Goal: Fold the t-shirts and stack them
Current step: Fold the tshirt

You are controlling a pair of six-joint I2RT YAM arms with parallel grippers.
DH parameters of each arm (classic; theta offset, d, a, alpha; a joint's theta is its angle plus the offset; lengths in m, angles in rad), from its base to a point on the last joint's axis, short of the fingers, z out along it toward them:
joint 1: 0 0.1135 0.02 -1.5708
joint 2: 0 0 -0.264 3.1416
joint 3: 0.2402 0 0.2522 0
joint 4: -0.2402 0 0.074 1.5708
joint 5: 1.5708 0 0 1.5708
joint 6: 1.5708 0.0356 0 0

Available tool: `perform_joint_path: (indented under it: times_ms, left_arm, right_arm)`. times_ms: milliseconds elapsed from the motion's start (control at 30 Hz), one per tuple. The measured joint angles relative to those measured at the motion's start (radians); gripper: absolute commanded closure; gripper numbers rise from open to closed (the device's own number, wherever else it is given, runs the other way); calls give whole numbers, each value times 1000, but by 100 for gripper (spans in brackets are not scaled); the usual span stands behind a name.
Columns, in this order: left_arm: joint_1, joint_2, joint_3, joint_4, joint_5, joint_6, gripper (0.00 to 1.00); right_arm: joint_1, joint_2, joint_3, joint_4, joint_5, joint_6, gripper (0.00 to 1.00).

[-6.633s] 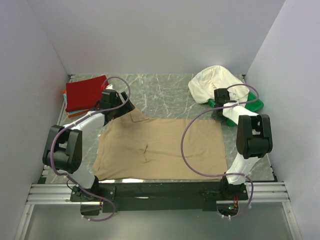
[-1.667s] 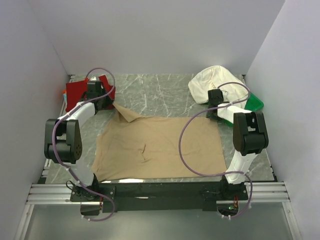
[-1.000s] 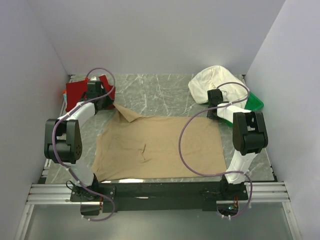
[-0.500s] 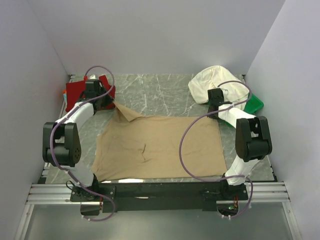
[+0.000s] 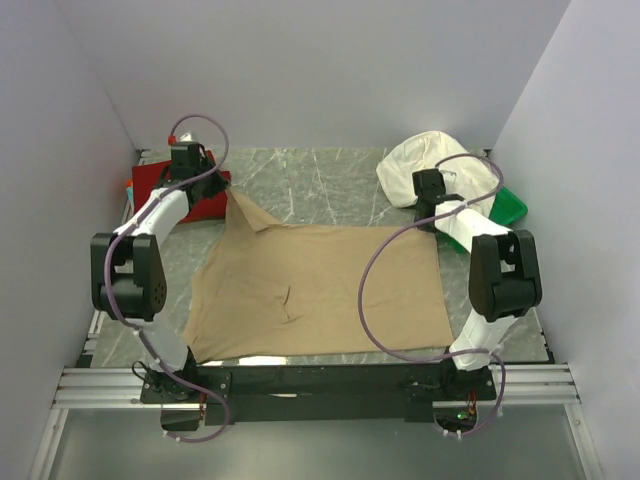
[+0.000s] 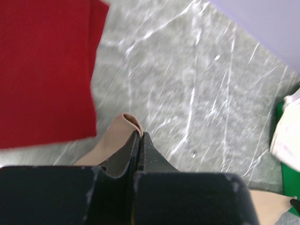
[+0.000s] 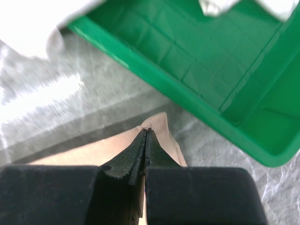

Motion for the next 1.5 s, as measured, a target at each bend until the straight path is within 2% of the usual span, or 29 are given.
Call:
perform_joint_path:
  times_ms: [333,567,700,867,1233,1500]
  left_arm:
    - [0,158,219,-70,5,7,100]
    - [0,238,368,-153,-9,24,100]
    - [0,226,376,-166,-20,24,100]
    - [0,124,236,-143,-26,17,99]
    - [0,-356,-240,-71,-60,-41,100]
    - [0,-614,-471,-42,-69,-96,100]
  right_arm:
    - [2,89,180,-47,6,7,100]
    - [2,134,241,-71,2,8,100]
    - [2,146,256,-72,-13,11,100]
    - [3,137,237,-60,-18,18,100]
    - [38,-65,5,-25,-16,41,100]
    - [98,-200,-147,-27,27,79,100]
